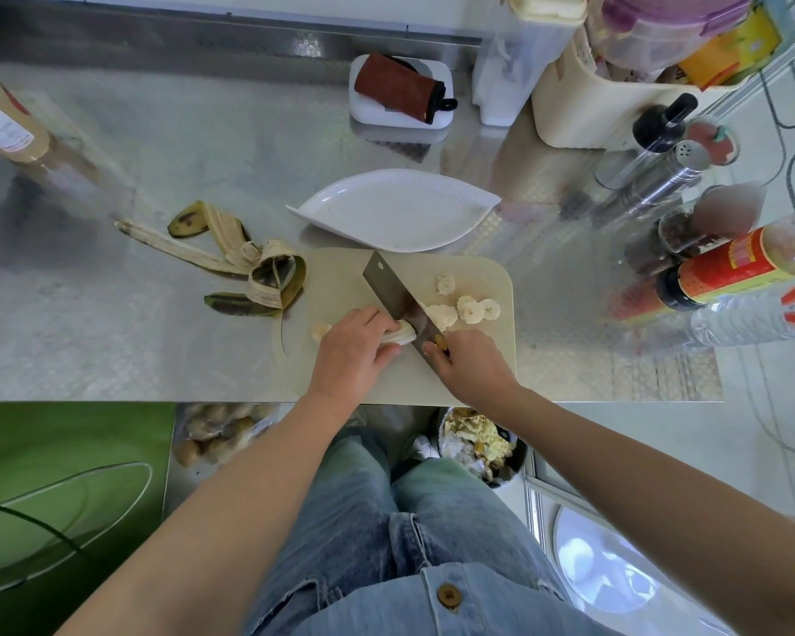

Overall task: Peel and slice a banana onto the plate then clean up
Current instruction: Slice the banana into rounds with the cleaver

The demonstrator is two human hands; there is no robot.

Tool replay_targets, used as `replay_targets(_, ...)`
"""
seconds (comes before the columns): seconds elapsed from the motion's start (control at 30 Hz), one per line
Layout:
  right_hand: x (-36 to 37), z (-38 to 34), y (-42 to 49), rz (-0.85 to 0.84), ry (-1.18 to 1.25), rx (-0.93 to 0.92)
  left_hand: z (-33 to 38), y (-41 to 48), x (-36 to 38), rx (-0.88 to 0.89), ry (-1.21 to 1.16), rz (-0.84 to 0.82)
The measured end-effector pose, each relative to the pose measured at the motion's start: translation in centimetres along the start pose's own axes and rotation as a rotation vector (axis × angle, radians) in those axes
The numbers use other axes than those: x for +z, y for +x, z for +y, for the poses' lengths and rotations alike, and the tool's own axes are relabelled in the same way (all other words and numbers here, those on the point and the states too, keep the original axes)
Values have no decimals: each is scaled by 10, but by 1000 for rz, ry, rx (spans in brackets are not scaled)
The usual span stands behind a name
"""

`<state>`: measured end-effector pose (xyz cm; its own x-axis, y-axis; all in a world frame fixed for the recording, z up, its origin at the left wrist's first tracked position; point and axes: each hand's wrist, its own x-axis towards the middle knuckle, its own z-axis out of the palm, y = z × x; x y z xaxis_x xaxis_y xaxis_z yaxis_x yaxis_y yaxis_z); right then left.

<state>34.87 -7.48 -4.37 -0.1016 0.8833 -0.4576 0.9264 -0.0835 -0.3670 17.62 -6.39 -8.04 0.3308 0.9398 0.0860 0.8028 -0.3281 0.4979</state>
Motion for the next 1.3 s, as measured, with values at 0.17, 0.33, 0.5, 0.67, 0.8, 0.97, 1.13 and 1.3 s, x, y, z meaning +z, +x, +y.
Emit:
replay_targets(0.17,-11,4,-1,29,61,-10,-8,-4,-3,8,5,2)
replay_targets(0.33,-30,7,-6,41,65,-43,-9,-7,-5,-5,31,-6)
replay_targets(0.5,-31,4,-7,-7,7,-58,-8,-7,-4,-16,24,-14)
replay_targets(0.67,-28,4,-7,-24,-21,-41,-8,-8,-4,-16,13,-8)
replay_targets(0.8,-19,2,-5,-22,-33,-32,-7,-7,-3,-10,6,-10)
replay_targets(0.97,-7,0,-2,4,-24,-15,-8,-6,-2,-18,3,-9)
replay_targets(1.13,0,1,-1,5,20,-10,-6,-7,-3,-23,1,-11)
replay_targets(1.3,-18,6,-4,51,65,-38,-7,-8,-3,-24,-11,-9)
